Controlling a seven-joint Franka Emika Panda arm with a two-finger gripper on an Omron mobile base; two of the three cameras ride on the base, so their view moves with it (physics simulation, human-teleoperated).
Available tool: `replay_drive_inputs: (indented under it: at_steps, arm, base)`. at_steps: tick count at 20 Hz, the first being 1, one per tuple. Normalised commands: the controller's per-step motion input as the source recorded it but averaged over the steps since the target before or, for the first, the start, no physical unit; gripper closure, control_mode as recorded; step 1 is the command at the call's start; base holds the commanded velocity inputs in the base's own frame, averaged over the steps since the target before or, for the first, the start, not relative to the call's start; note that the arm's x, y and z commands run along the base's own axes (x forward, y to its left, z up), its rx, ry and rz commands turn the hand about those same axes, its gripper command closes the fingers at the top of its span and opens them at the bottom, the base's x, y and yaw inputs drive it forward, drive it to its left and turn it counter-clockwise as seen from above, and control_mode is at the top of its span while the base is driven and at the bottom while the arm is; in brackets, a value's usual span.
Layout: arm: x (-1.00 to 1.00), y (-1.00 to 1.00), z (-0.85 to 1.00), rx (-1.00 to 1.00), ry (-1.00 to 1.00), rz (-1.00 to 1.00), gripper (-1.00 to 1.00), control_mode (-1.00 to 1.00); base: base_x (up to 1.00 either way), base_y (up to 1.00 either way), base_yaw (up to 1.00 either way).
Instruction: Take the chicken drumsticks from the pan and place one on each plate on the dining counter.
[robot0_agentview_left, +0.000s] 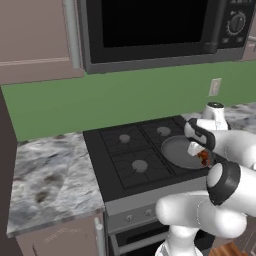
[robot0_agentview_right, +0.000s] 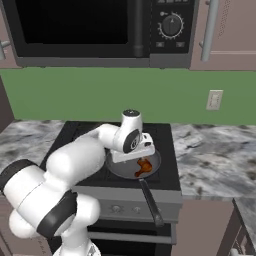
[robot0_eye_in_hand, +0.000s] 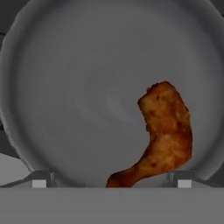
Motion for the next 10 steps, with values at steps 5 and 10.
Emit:
replay_drive_inputs:
  at_steps: [5,10]
  arm:
    - [0.65,-0.07,-0.26,-0.02,0.22,0.0,-1.0,-1.0]
    - [0.41,-0.2,-0.2,0.0,0.13,0.0,-1.0,-1.0]
  base:
    - [0.0,0.0,0.0]
    - [0.0,0.0,0.0]
